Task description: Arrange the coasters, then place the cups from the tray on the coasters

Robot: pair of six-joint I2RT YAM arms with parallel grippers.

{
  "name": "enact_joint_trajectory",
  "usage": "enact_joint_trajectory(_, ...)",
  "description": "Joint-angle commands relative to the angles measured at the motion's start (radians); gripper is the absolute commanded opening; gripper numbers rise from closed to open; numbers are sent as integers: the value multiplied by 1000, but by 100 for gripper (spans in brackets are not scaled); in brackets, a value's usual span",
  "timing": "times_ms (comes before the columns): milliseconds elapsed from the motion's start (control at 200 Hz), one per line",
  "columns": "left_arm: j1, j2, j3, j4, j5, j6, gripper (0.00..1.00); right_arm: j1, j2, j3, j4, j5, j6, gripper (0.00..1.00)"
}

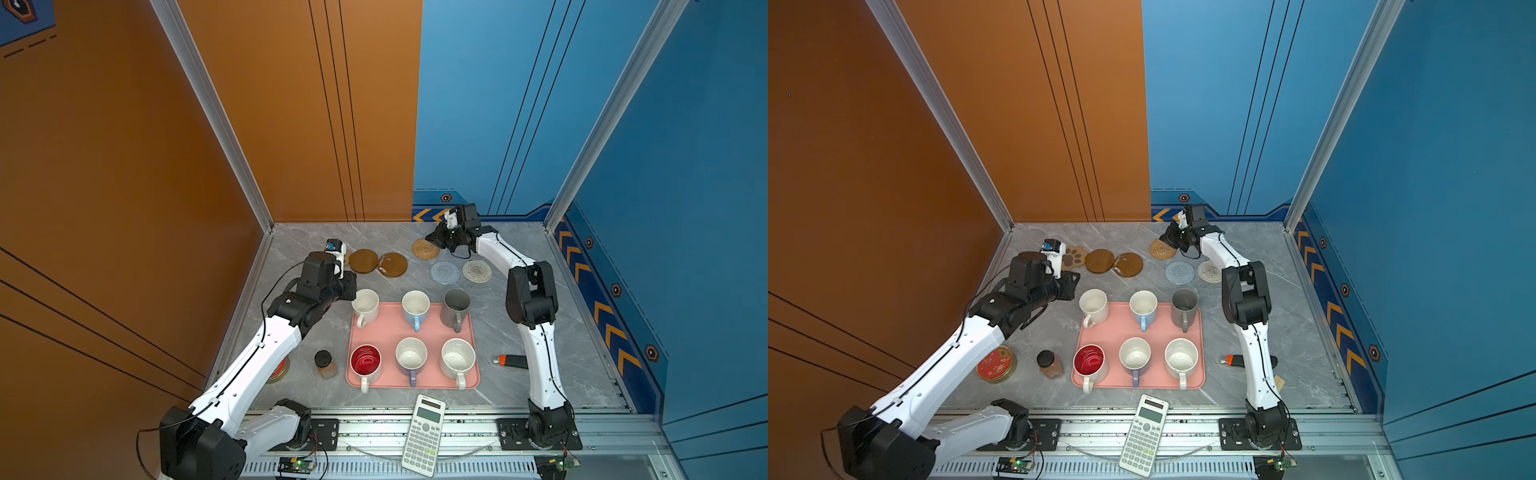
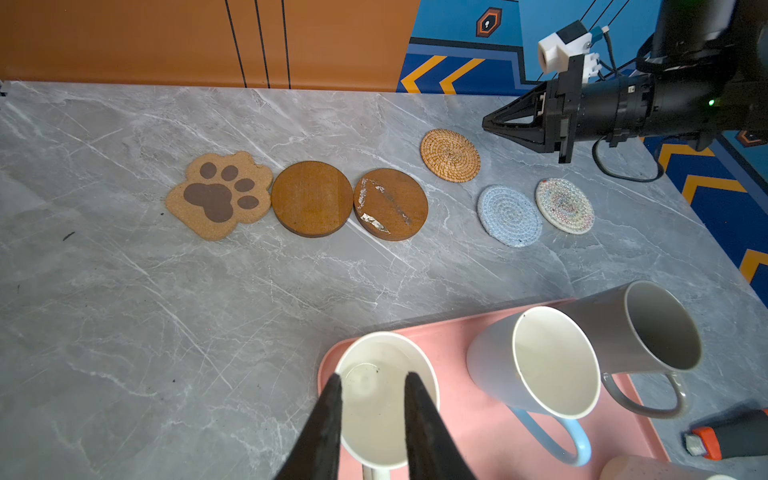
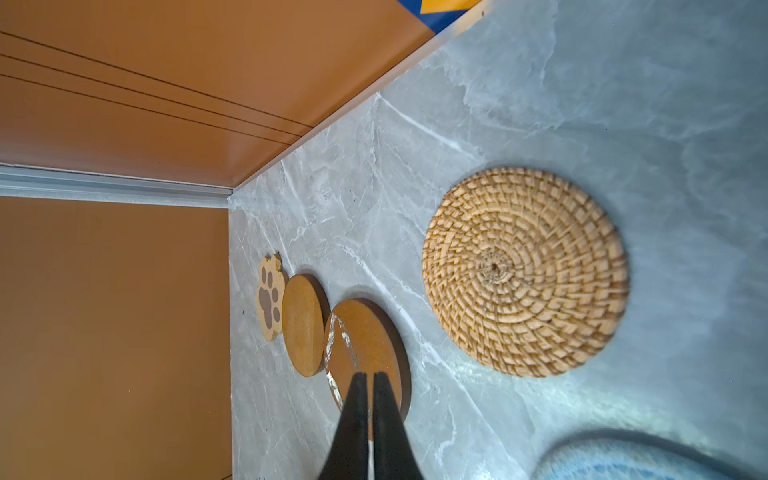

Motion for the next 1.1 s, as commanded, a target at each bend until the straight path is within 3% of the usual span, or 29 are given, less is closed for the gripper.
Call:
enact_joint_trajectory(0, -11, -4, -13, -14, -16, -19, 28, 5, 50, 69, -46, 46, -43, 1)
enact_joint_trajectory(626, -30, -9, -13, -26, -25, -30, 28, 2, 203, 192, -127, 134, -72, 1)
enact_joint_trajectory(1096, -43, 4, -6, -27, -29, -29, 28, 28, 202, 190, -352, 176, -194, 2)
